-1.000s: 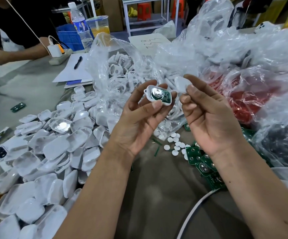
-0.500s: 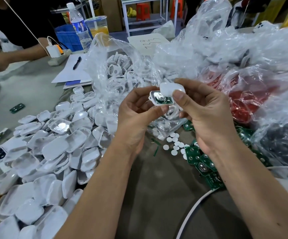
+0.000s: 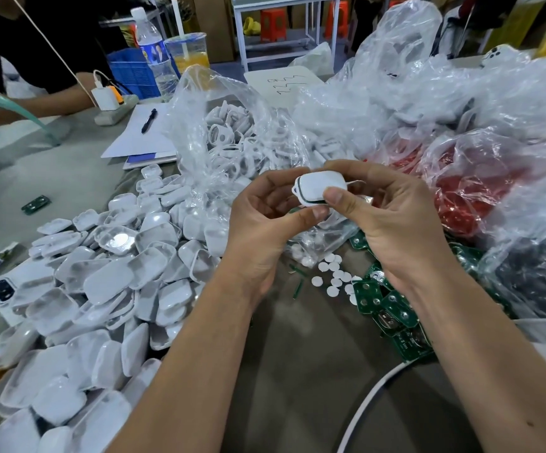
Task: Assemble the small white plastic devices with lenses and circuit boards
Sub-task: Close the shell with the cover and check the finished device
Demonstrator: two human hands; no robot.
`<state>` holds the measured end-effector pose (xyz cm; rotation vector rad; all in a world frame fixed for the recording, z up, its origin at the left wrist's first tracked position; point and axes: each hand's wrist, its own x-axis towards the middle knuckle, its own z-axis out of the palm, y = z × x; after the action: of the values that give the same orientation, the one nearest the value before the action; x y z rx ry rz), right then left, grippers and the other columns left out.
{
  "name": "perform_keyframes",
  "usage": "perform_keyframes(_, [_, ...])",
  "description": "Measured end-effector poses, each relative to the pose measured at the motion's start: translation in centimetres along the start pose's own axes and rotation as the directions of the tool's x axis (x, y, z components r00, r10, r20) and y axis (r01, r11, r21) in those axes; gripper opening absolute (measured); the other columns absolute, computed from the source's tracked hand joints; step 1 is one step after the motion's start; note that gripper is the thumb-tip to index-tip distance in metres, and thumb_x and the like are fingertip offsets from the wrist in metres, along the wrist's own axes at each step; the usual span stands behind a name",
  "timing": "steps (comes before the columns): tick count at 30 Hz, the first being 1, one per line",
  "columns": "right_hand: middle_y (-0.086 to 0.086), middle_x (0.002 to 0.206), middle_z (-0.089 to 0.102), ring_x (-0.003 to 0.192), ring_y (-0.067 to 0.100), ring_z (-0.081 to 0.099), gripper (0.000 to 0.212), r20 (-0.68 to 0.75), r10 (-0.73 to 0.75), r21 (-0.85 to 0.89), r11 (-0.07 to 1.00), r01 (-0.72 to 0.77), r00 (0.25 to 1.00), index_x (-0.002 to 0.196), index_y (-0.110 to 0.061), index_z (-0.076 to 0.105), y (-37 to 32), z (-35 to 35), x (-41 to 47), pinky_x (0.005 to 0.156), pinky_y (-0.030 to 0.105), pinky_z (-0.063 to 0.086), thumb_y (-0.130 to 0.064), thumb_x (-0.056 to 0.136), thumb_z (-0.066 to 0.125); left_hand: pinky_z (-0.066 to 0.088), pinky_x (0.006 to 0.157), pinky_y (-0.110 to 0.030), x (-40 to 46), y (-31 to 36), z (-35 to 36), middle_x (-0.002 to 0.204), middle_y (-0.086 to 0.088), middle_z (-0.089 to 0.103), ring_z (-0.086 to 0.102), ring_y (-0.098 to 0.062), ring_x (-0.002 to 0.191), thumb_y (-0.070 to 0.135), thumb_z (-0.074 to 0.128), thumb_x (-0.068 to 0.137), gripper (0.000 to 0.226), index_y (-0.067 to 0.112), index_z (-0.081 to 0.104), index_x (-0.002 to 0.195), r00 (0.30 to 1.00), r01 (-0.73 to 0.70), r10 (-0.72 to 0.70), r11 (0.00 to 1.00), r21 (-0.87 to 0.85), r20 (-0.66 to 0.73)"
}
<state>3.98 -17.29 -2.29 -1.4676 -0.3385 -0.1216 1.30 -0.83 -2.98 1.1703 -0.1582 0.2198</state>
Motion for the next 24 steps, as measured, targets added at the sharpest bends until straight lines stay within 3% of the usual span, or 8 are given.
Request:
perform_keyframes(3, [0.005, 0.104, 0.08, 0.097, 0.022, 0.077, 0.033, 0.04, 0.024, 0.04, 0.999, -0.025, 0.999, 0.11, -0.019, 0.08, -0.1, 0.2, -0.2, 0.082, 0.037, 0.064, -0.022, 0.078, 0.087, 0.058, 0.082, -0.032, 0.0, -0.1, -0.1, 0.107, -0.015, 0.076, 0.072, -0.025, 0.101, -0.009, 0.082, 0.068, 0.046, 0.006, 0.069, 0.109, 1.0, -0.009, 0.009, 1.0, 0.013, 0.005])
perform_keyframes(5, [0.004, 0.101, 0.081, 0.084, 0.014, 0.077, 0.034, 0.053, 0.025, 0.062, 0.998, -0.028, 0.998, 0.111, -0.016, 0.079, -0.1, 0.3, -0.2, 0.069, 0.02, 0.058, -0.019, 0.078, 0.086, 0.058, 0.083, -0.032, 0.0, 0.0, -0.2, 0.107, -0.014, 0.076, 0.072, -0.026, 0.102, -0.008, 0.082, 0.068, 0.044, 0.008, 0.069, 0.107, 1.0, -0.014, 0.014, 1.0, 0.021, 0.002])
perform_keyframes(7, [0.004, 0.099, 0.081, 0.079, 0.013, 0.076, 0.034, 0.055, 0.018, 0.061, 0.998, -0.021, 0.998, 0.11, -0.018, 0.08, -0.1, 0.3, -0.2, 0.066, 0.016, 0.055, -0.021, 0.076, 0.086, 0.058, 0.083, -0.032, 0.0, 0.0, -0.2, 0.106, -0.012, 0.076, 0.072, -0.026, 0.102, -0.008, 0.083, 0.067, 0.044, 0.009, 0.069, 0.105, 1.0, -0.013, 0.013, 1.0, 0.027, -0.001])
perform_keyframes(10, [0.002, 0.097, 0.081, 0.084, 0.016, 0.078, 0.035, 0.042, 0.005, 0.057, 0.998, -0.008, 0.999, 0.108, -0.021, 0.08, 0.0, 0.3, -0.1, 0.067, 0.016, 0.056, -0.024, 0.073, 0.086, 0.059, 0.083, -0.034, 0.0, 0.0, -0.1, 0.103, -0.013, 0.073, 0.069, -0.025, 0.092, -0.004, 0.089, 0.064, 0.047, 0.011, 0.072, 0.105, 0.999, -0.003, 0.007, 0.996, 0.091, -0.04])
perform_keyframes(13, [0.0, 0.095, 0.081, 0.088, 0.017, 0.079, 0.032, 0.015, -0.007, 0.022, 1.0, 0.007, 1.0, 0.109, -0.02, 0.079, 0.4, 0.2, 0.0, 0.071, 0.02, 0.059, -0.015, 0.079, 0.087, 0.061, 0.081, -0.035, 0.0, 0.0, 0.0, 0.094, -0.01, 0.074, 0.07, -0.02, 0.079, -0.006, 0.087, 0.066, 0.048, 0.009, 0.074, 0.11, 0.998, 0.008, 0.002, 0.989, 0.147, -0.07])
perform_keyframes(18, [-0.001, 0.095, 0.081, 0.09, 0.018, 0.079, 0.033, -0.034, -0.034, -0.065, 0.997, 0.031, 0.999, 0.112, -0.022, 0.079, 0.8, 0.1, 0.2, 0.078, 0.028, 0.063, -0.012, 0.081, 0.087, 0.061, 0.079, -0.034, 0.0, 0.1, 0.1, 0.076, -0.005, 0.069, 0.071, -0.021, 0.078, -0.008, 0.087, 0.068, 0.051, 0.011, 0.076, 0.114, 0.997, 0.04, -0.03, 0.986, 0.161, -0.068])
perform_keyframes(24, [-0.004, 0.109, 0.077, 0.094, 0.014, 0.077, 0.038, -0.045, -0.058, -0.19, 0.981, 0.049, 0.997, 0.117, -0.025, 0.079, 1.1, -0.1, 0.3, 0.085, 0.036, 0.064, -0.017, 0.081, 0.088, 0.062, 0.08, -0.034, -0.1, 0.2, 0.0, 0.082, -0.013, 0.059, 0.073, -0.025, 0.079, -0.003, 0.084, 0.073, 0.048, 0.007, 0.074, 0.119, 0.99, 0.127, -0.123, 0.991, 0.052, -0.061])
